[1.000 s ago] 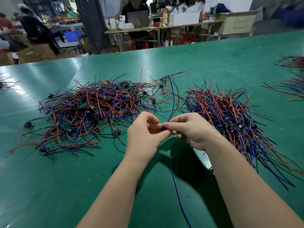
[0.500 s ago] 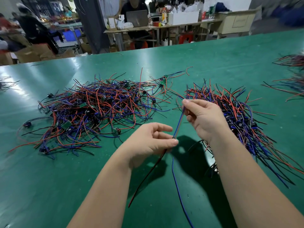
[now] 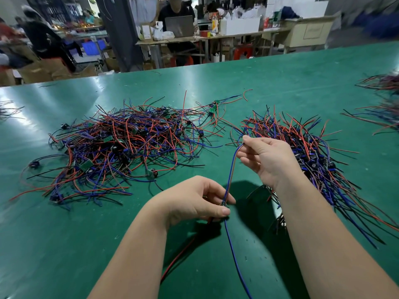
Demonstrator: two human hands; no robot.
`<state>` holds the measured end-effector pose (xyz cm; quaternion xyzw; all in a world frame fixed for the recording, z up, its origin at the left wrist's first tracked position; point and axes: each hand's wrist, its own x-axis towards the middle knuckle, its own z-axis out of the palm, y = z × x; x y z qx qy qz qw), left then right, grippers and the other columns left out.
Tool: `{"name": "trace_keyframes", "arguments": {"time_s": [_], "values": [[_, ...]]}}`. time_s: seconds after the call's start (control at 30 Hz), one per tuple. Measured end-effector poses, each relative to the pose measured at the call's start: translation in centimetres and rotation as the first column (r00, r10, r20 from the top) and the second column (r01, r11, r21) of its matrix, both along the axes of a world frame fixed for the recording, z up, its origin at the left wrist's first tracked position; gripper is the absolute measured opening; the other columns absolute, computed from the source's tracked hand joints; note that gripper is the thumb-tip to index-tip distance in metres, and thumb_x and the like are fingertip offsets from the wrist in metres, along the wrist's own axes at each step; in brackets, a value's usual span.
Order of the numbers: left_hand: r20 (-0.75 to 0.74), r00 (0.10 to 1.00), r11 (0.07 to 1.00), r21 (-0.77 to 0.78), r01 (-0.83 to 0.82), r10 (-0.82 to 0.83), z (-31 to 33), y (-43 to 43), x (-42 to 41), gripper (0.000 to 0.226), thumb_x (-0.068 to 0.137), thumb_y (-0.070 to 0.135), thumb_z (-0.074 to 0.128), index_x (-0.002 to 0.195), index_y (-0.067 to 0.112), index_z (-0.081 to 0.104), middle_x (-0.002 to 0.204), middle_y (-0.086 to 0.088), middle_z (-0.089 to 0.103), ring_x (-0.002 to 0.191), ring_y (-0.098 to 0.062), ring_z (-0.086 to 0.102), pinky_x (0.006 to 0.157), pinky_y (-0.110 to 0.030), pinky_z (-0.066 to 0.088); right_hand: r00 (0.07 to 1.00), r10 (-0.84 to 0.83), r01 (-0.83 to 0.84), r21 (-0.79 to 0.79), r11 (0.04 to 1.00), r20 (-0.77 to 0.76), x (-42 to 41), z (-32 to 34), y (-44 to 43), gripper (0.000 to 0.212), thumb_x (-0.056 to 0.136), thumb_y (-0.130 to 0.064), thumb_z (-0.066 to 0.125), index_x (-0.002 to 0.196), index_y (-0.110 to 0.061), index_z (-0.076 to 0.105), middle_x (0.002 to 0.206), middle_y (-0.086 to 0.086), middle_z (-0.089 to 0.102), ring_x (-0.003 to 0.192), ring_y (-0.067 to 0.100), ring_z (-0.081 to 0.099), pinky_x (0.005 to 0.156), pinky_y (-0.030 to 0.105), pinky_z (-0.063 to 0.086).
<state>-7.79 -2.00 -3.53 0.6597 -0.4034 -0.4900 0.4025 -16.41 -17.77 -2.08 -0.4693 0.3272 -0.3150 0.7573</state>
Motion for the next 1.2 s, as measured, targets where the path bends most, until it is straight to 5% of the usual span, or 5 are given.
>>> {"name": "trace_keyframes", "arguments": {"time_s": [0.33, 0.5, 0.73, 0.97, 1.2], "values": [[-0.108, 0.989, 0.991, -0.079, -0.111, 0.102, 0.3, 0.0, 0.4, 0.016, 0.082, 0.0, 0.068, 0.088, 0.014, 0.069, 0.066, 0.009, 0.064, 0.059, -0.001, 0.062, 0.054, -0.011, 0.047, 0.991, -0.004, -0.019, 0.176, 0.984, 0.133, 0.6, -0.2, -0.2, 0.027, 0.1, -0.03, 0.046, 0.082, -0.009, 0.051, 0.059, 0.01, 0.067, 0.049, 0.014, 0.067, 0.04, 0.016, 0.048], [-0.301, 0.798, 0.791, -0.182, -0.585, 0.521, 0.1, -1.4, 0.7, 0.029, 0.078, -0.001, 0.072, 0.103, 0.008, 0.061, 0.063, 0.001, 0.064, 0.055, -0.009, 0.063, 0.056, -0.019, 0.054, 0.98, -0.114, 0.046, -0.373, 0.927, -0.163, 1.1, -1.2, 1.3, 0.017, 0.099, -0.01, 0.041, 0.087, -0.018, 0.049, 0.086, 0.014, 0.062, 0.047, 0.019, 0.063, 0.048, 0.031, 0.054], [0.314, 0.558, 0.638, -0.461, -0.617, 0.768, -1.7, -2.8, -0.9, 0.062, 0.075, 0.018, 0.075, 0.125, 0.026, 0.04, 0.078, 0.007, 0.059, 0.073, -0.013, 0.064, 0.077, -0.033, 0.052, 0.835, -0.361, -0.215, -0.849, 0.483, -0.416, 2.1, -2.4, 4.9, 0.05, 0.075, 0.004, 0.054, 0.117, -0.022, 0.05, 0.112, 0.002, 0.055, 0.091, 0.028, 0.058, 0.071, 0.037, 0.046], [0.4, 0.593, 0.713, -0.454, -0.534, 0.699, -3.0, -3.7, -3.4, 0.07, 0.085, 0.01, 0.061, 0.141, 0.019, 0.021, 0.118, -0.012, 0.06, 0.107, -0.025, 0.055, 0.085, -0.024, 0.038, 0.714, -0.596, -0.234, -0.928, 0.291, -0.367, 2.1, -1.9, 3.9, 0.048, 0.083, -0.003, 0.044, 0.125, -0.026, 0.05, 0.12, 0.002, 0.051, 0.09, 0.032, 0.06, 0.059, 0.031, 0.031], [0.309, 0.615, 0.686, -0.398, -0.609, 0.725, -2.7, -3.5, -2.3, 0.073, 0.081, 0.02, 0.071, 0.139, 0.02, 0.027, 0.075, 0.015, 0.057, 0.07, 0.01, 0.05, 0.062, -0.008, 0.033, 0.912, -0.401, 0.082, -0.918, 0.388, -0.089, 2.2, -1.7, 3.2, 0.012, 0.089, -0.008, 0.05, 0.1, -0.01, 0.054, 0.095, 0.006, 0.057, 0.082, 0.024, 0.053, 0.075, 0.04, 0.043]]}}
